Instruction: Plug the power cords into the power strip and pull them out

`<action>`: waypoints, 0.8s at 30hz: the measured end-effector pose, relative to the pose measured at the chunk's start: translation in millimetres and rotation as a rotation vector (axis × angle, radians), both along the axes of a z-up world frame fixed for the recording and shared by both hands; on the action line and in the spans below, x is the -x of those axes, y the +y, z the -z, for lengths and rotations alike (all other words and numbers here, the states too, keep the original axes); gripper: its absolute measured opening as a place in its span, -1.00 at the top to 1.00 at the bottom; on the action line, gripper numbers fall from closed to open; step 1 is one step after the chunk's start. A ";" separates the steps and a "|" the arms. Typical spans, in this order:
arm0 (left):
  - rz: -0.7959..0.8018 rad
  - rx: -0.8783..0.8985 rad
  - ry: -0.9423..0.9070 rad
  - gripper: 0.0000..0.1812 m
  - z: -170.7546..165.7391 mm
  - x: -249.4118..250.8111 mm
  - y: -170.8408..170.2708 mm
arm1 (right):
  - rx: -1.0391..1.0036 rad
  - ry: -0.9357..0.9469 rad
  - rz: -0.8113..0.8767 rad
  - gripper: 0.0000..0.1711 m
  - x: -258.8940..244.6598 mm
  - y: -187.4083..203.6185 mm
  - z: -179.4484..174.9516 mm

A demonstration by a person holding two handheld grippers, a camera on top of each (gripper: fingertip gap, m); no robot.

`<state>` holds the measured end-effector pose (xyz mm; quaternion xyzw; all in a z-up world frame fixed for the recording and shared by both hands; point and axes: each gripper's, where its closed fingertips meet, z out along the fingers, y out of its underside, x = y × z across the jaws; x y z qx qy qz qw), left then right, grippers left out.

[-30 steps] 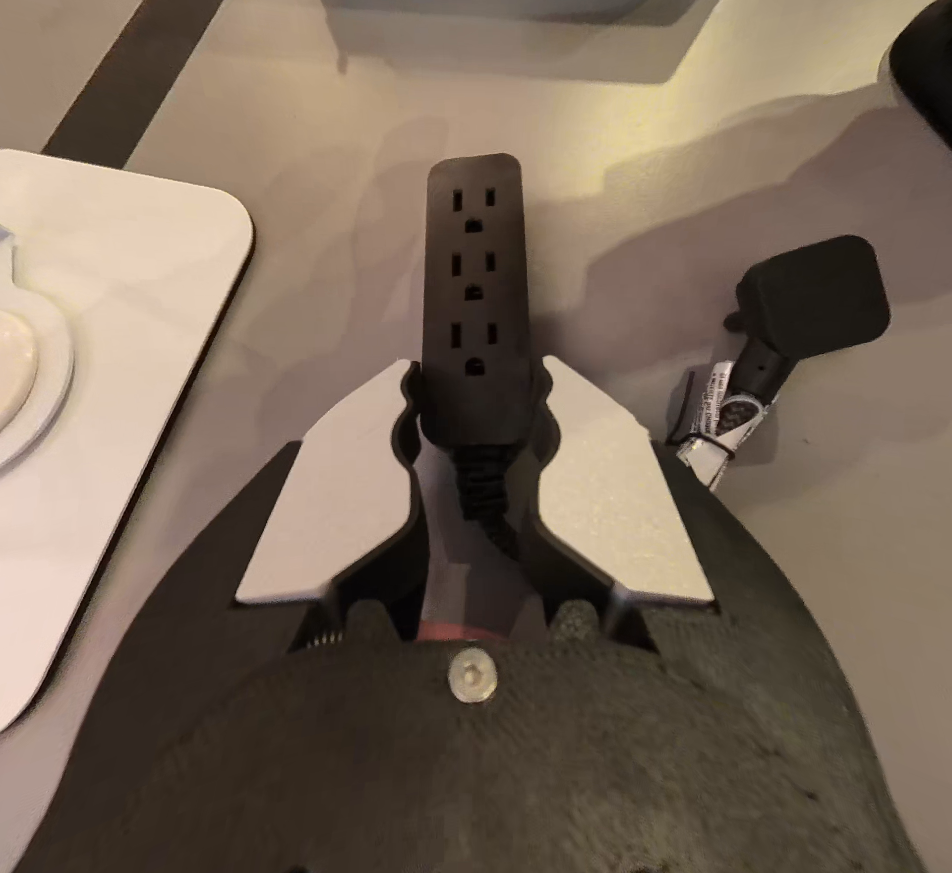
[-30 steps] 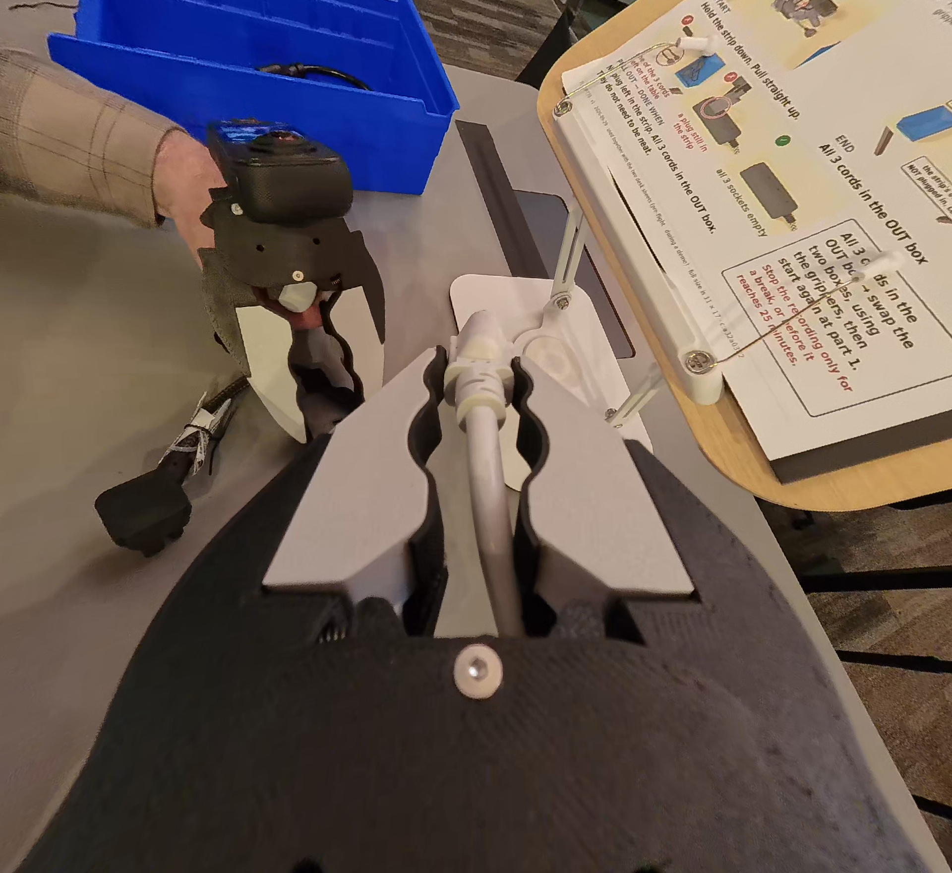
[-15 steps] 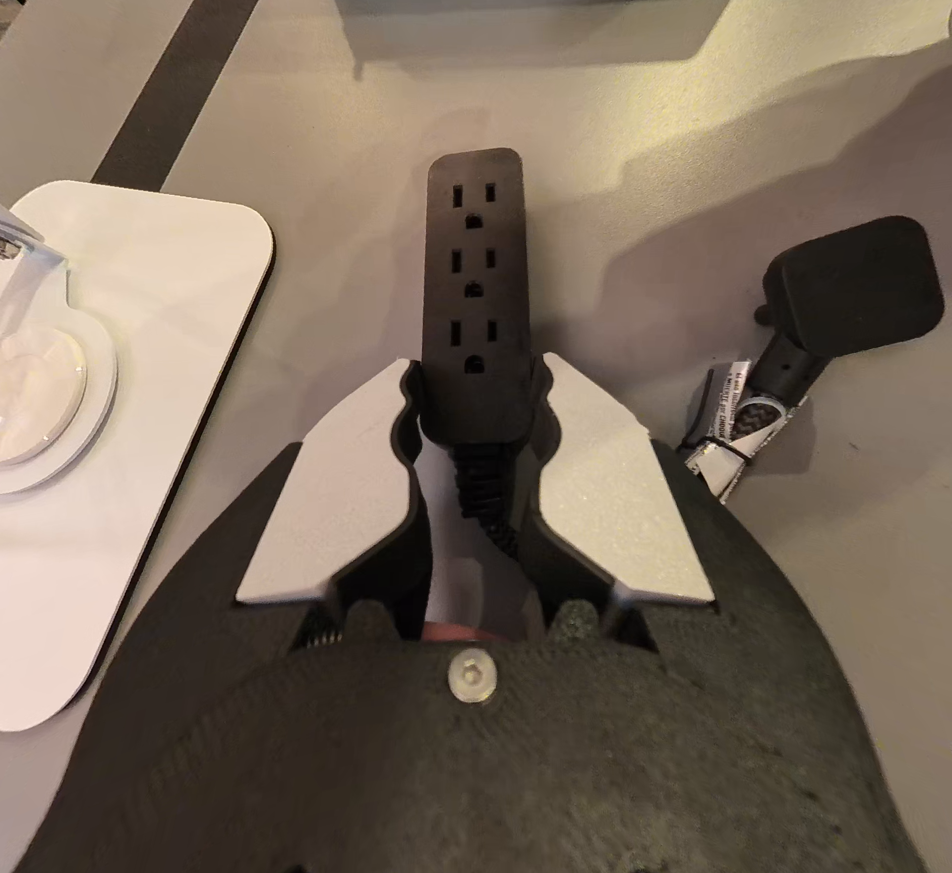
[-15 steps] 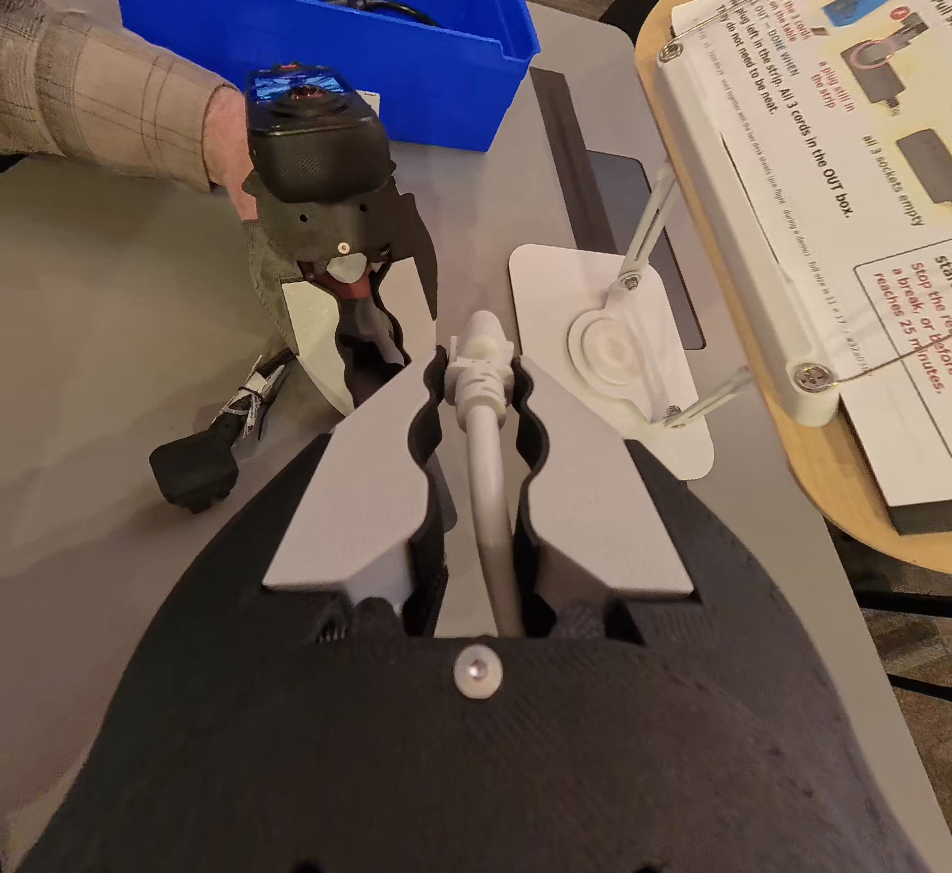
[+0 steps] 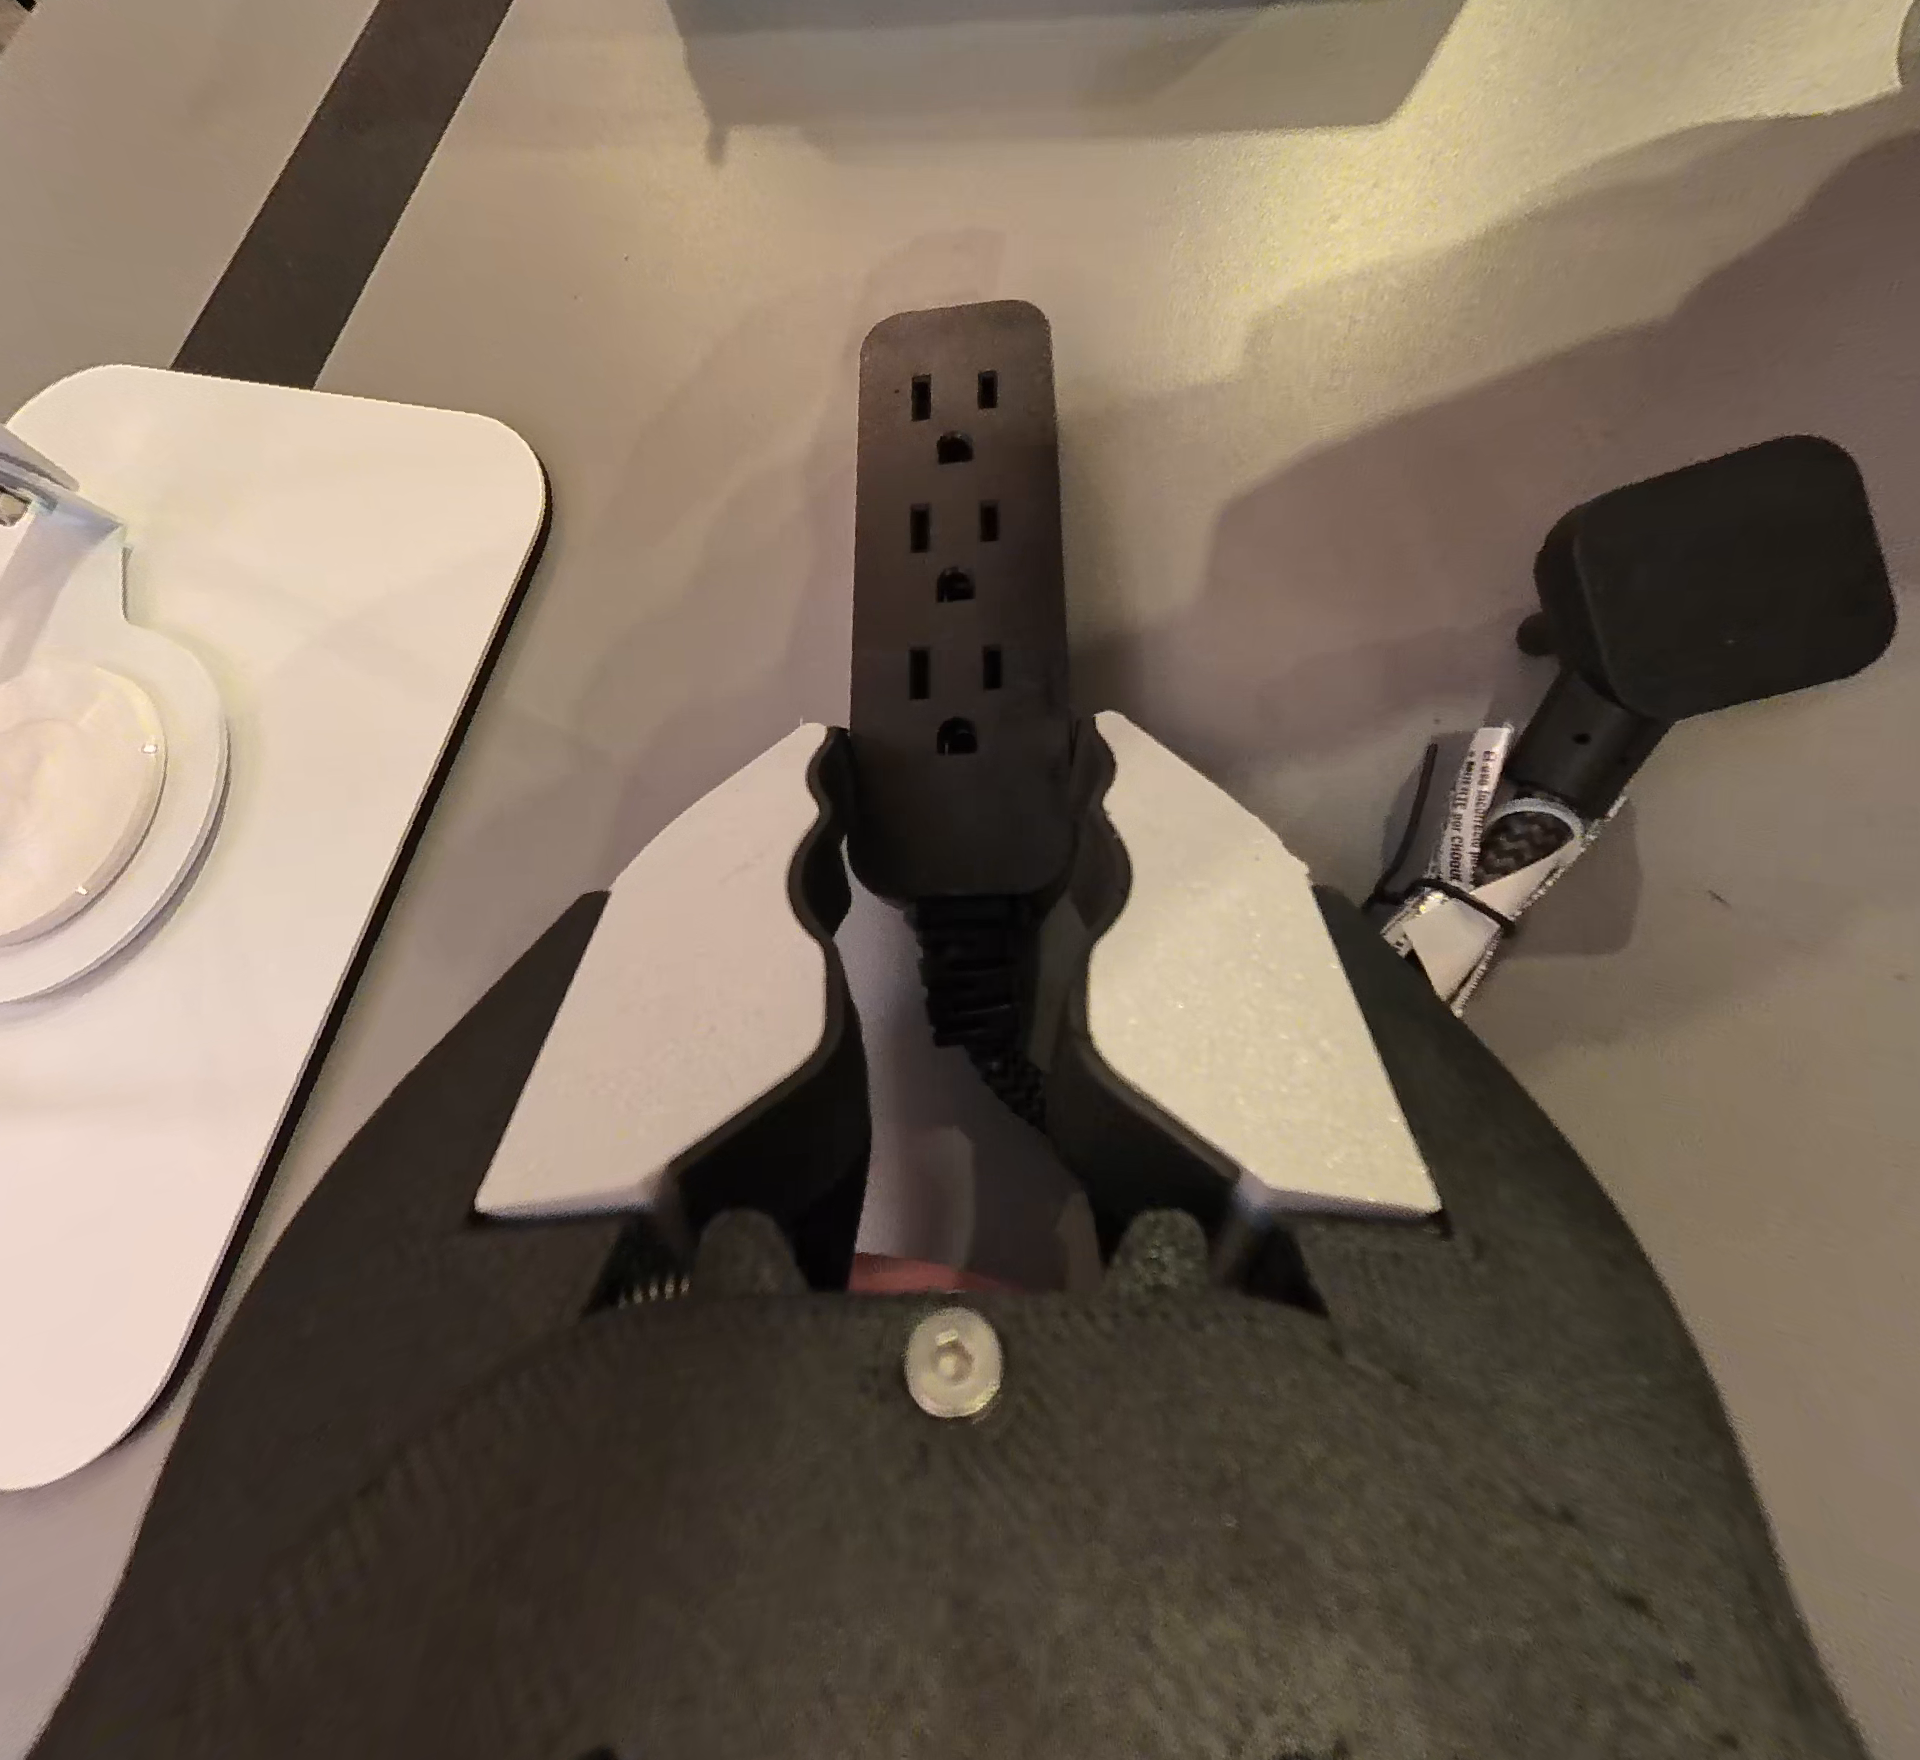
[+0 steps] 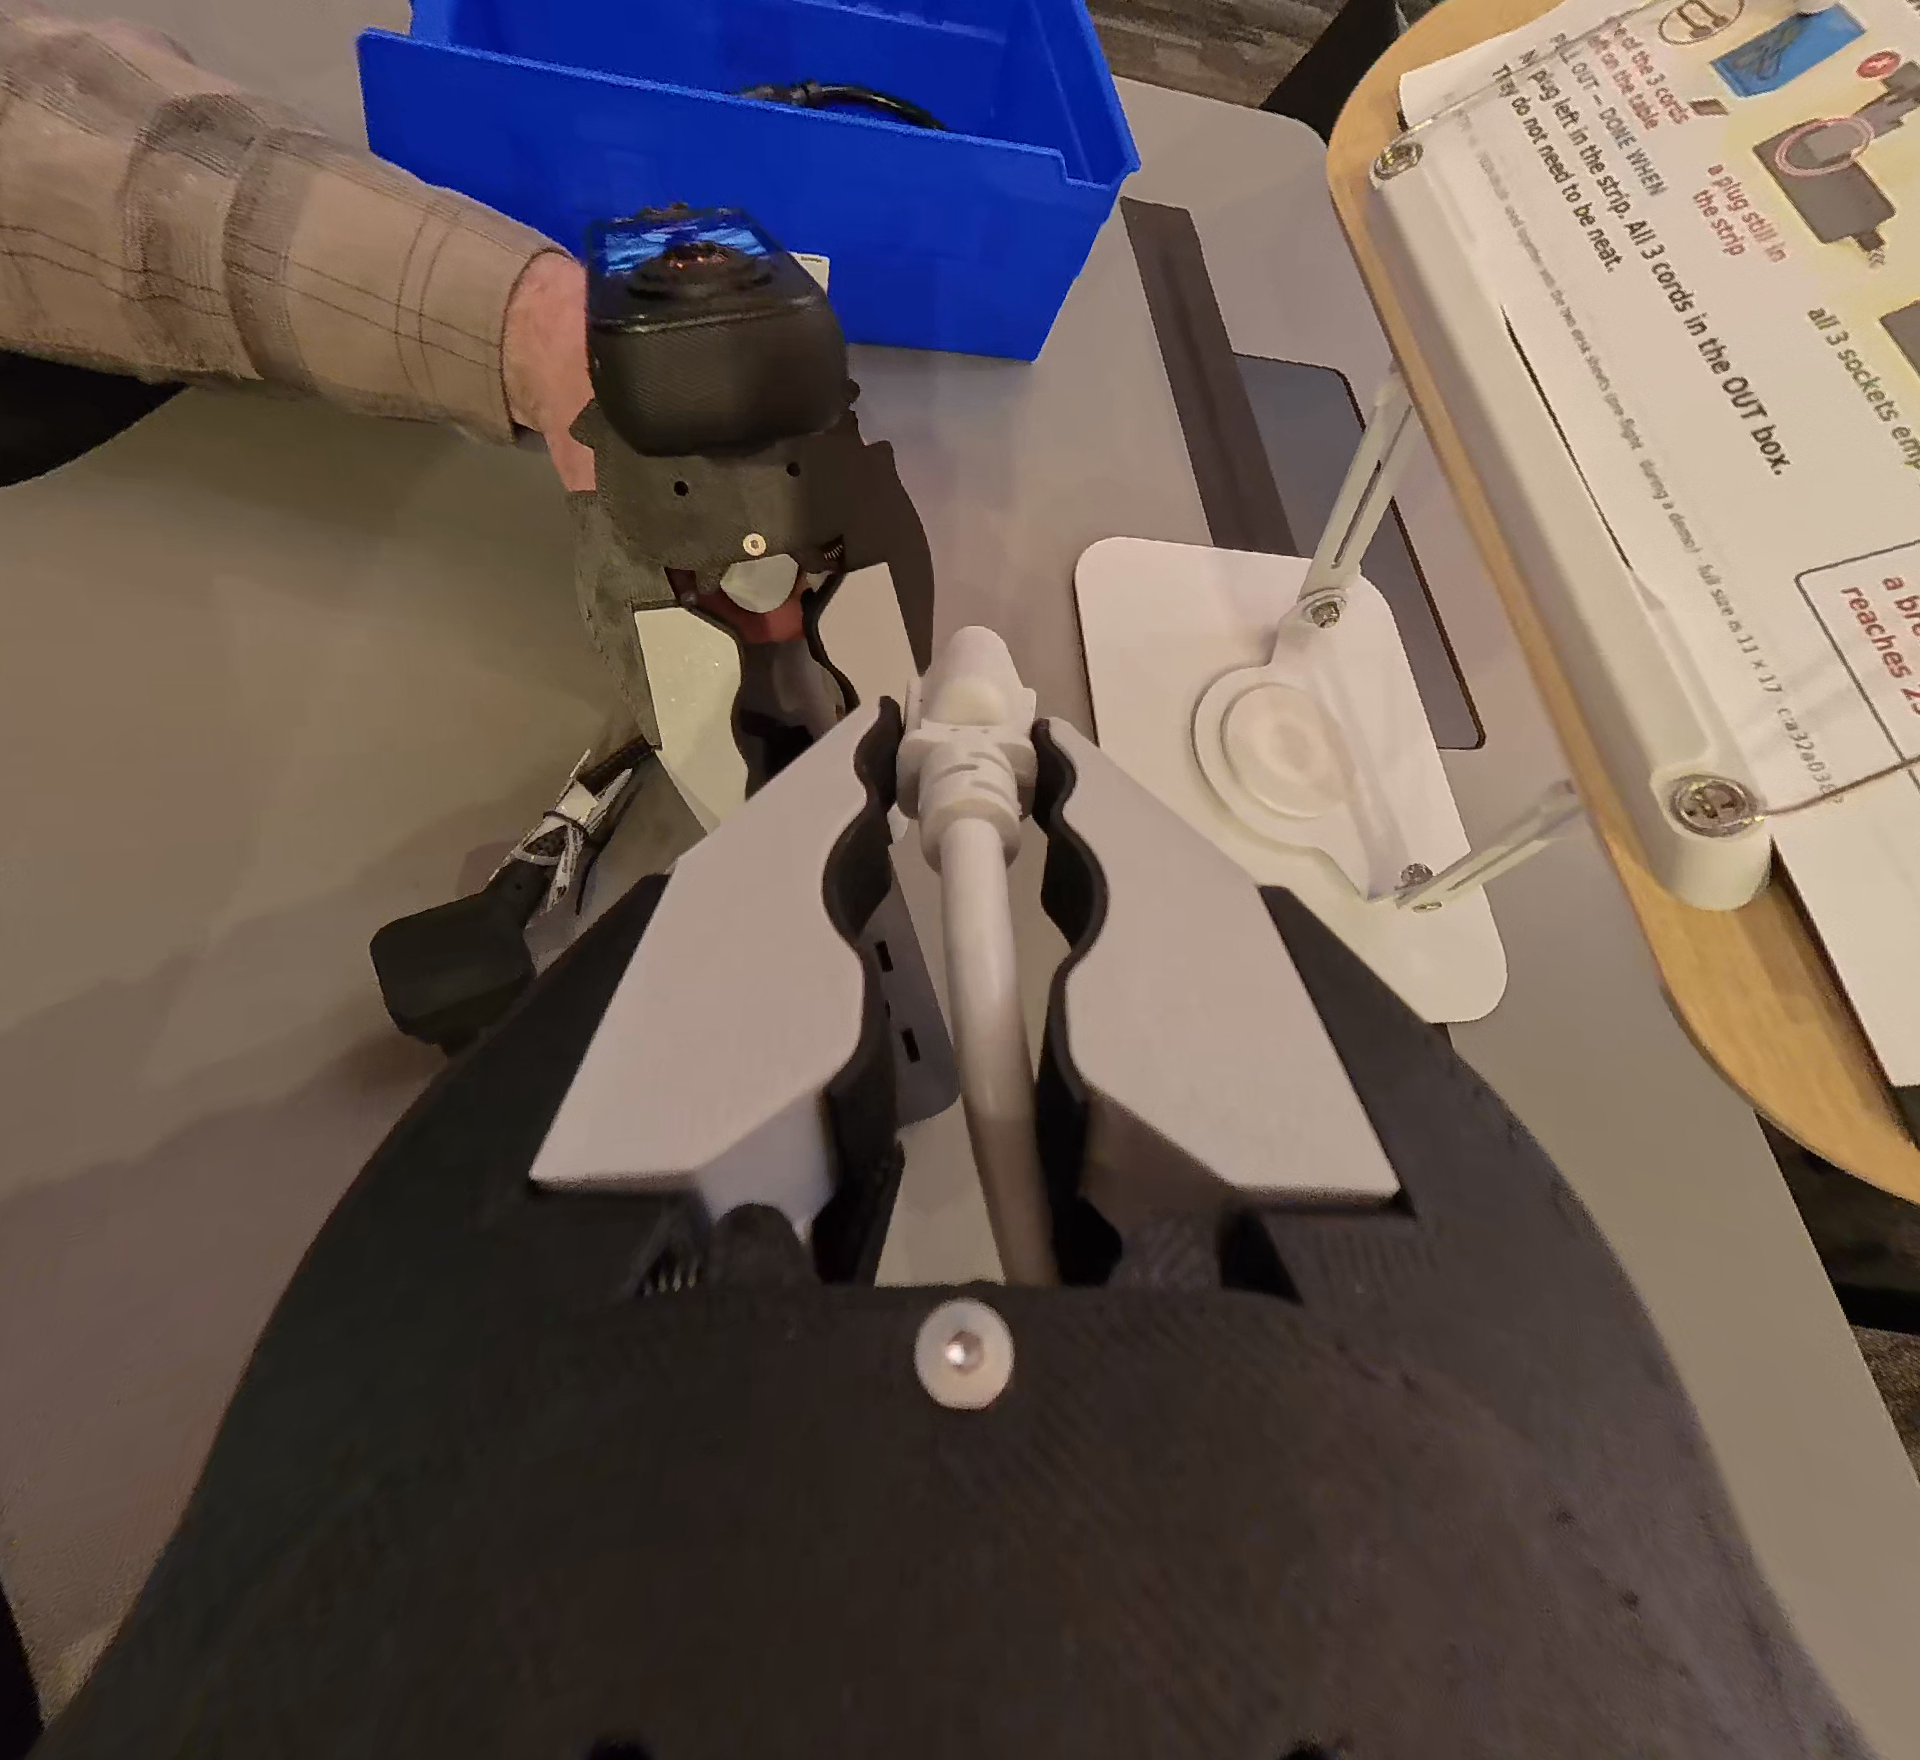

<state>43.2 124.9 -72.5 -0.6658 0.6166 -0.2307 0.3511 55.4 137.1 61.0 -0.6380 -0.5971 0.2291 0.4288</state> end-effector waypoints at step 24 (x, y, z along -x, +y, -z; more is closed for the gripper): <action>0.009 0.005 -0.001 0.54 0.4 -0.5 -0.3 | 0.001 -0.297 -0.114 0.74 -8.3 -0.4 -9.1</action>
